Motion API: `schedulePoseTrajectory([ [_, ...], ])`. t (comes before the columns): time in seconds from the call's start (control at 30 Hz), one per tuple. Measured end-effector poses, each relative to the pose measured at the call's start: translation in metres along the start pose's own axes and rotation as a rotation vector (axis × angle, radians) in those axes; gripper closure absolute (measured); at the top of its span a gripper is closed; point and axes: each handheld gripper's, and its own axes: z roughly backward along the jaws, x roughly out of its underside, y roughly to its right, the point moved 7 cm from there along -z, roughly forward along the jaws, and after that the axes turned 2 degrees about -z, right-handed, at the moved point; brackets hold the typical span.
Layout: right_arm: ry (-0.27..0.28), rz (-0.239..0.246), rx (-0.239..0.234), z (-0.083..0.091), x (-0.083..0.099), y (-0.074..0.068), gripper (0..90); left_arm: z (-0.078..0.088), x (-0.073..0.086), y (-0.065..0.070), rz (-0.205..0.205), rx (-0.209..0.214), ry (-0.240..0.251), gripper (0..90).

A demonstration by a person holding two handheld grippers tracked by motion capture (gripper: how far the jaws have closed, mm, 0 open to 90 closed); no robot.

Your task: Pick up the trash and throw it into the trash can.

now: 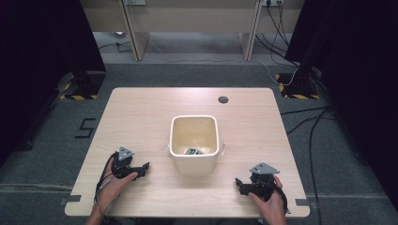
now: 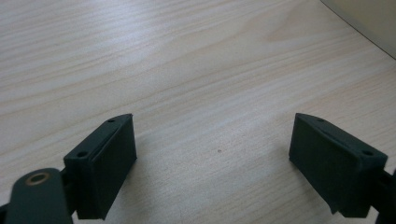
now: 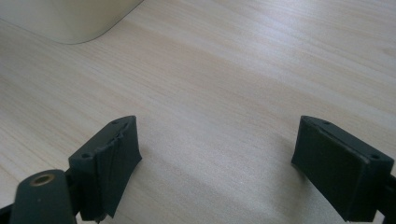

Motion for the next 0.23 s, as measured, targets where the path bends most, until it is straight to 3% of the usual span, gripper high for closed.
schedulePoseTrajectory([
  [0.23,-0.001,0.000,0.003,-0.0001,0.0000,0.0001,14.2,0.0000,0.0000,0.0000,0.000,0.000,0.000,13.8],
])
